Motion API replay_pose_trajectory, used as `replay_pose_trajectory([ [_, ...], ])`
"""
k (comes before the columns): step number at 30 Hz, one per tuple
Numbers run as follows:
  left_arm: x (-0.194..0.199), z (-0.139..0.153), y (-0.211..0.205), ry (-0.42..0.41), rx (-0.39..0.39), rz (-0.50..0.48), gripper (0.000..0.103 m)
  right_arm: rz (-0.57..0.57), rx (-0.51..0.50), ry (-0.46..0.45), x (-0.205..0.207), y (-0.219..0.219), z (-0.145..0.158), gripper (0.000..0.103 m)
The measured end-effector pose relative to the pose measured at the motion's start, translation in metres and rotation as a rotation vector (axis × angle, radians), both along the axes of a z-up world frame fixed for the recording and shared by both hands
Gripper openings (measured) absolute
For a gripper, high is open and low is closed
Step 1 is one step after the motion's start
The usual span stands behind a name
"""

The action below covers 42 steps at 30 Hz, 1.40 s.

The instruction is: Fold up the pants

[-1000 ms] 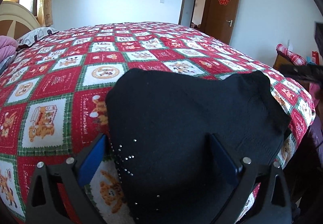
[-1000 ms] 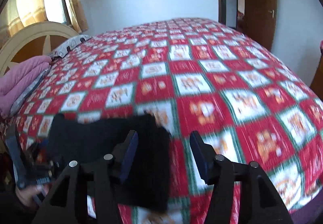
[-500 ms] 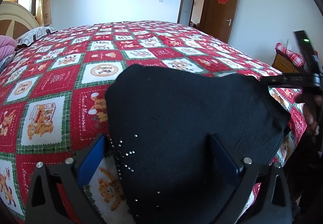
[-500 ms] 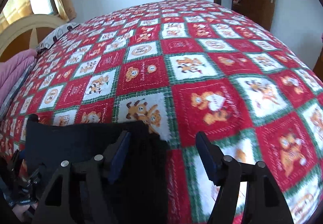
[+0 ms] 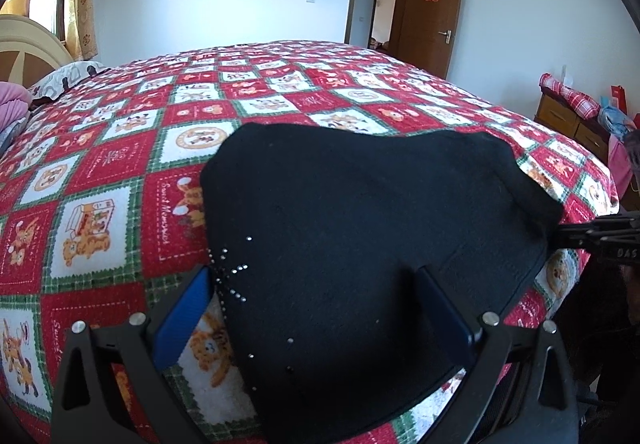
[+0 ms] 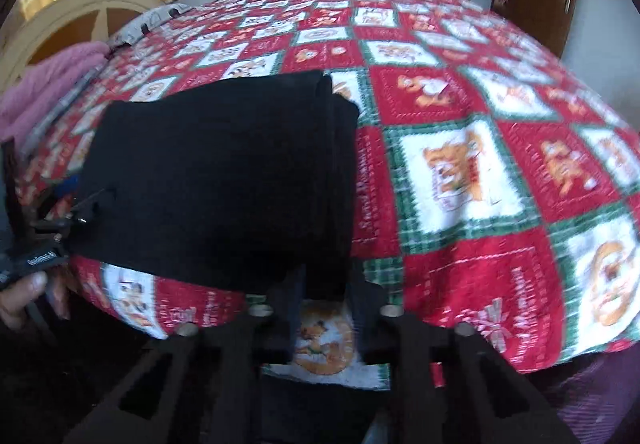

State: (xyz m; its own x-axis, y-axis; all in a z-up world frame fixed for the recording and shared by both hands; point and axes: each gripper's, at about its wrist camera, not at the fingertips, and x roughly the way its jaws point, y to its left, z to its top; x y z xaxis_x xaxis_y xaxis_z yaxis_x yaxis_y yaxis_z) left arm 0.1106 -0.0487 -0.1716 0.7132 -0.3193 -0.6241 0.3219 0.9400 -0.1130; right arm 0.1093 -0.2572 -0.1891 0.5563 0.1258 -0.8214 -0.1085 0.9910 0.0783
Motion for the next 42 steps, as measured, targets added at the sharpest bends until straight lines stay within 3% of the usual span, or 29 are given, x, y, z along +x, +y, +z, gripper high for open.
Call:
replay_pose_trajectory([
  [4,-0.001,0.001,0.006,-0.006,-0.018,0.017,0.102,0.023,0.054,-0.052,-0.01,0.001,0.019,0.011],
  [7,0.001,-0.001,0.007,0.002,-0.021,0.018,0.102,0.026,0.039,-0.049,-0.013,0.003,0.022,0.014],
  [8,0.001,-0.001,0.007,0.004,-0.023,0.018,0.102,0.021,0.036,-0.046,-0.013,0.002,0.022,0.02],
  [9,0.001,-0.001,0.007,0.004,-0.023,0.018,0.102,0.013,0.041,-0.043,-0.012,0.001,0.021,0.04],
  [11,0.001,-0.001,0.008,0.0,-0.024,0.022,0.102,-0.007,0.054,-0.052,-0.014,-0.004,0.024,0.061],
  [15,0.001,-0.003,0.01,0.006,-0.037,0.029,0.102,-0.026,0.053,-0.116,-0.02,-0.008,0.036,0.061],
  [17,0.002,-0.003,0.01,0.006,-0.037,0.029,0.102,-0.01,0.081,-0.142,-0.017,-0.006,0.038,0.057],
  [21,0.002,-0.004,0.01,0.007,-0.035,0.029,0.102,0.012,0.106,-0.112,0.001,-0.001,0.02,0.024],
  [24,0.003,-0.004,0.012,0.01,-0.046,0.033,0.103,0.005,0.102,-0.078,0.005,-0.005,0.012,0.011],
  [26,0.004,-0.005,0.013,0.016,-0.056,0.035,0.102,0.012,0.151,-0.071,-0.001,-0.012,0.019,0.009],
  [30,0.003,-0.006,0.013,0.013,-0.054,0.035,0.102,0.031,0.138,-0.07,-0.014,-0.008,0.027,0.009],
  [33,0.002,-0.006,0.013,0.01,-0.055,0.03,0.102,0.005,0.095,-0.019,-0.004,-0.009,0.003,0.01],
  [35,0.001,-0.005,0.014,-0.004,-0.048,0.032,0.103,0.004,0.118,-0.013,-0.002,-0.013,-0.004,0.011],
  [37,0.003,-0.005,0.016,-0.006,-0.055,0.038,0.103,0.004,0.163,-0.034,-0.004,-0.019,0.004,0.02],
  [39,0.005,-0.004,0.019,-0.007,-0.062,0.045,0.103,-0.008,0.163,-0.049,-0.004,-0.024,0.012,0.052],
  [42,0.008,-0.005,0.021,-0.003,-0.069,0.049,0.103,-0.041,0.192,-0.067,-0.002,-0.033,0.014,0.056],
])
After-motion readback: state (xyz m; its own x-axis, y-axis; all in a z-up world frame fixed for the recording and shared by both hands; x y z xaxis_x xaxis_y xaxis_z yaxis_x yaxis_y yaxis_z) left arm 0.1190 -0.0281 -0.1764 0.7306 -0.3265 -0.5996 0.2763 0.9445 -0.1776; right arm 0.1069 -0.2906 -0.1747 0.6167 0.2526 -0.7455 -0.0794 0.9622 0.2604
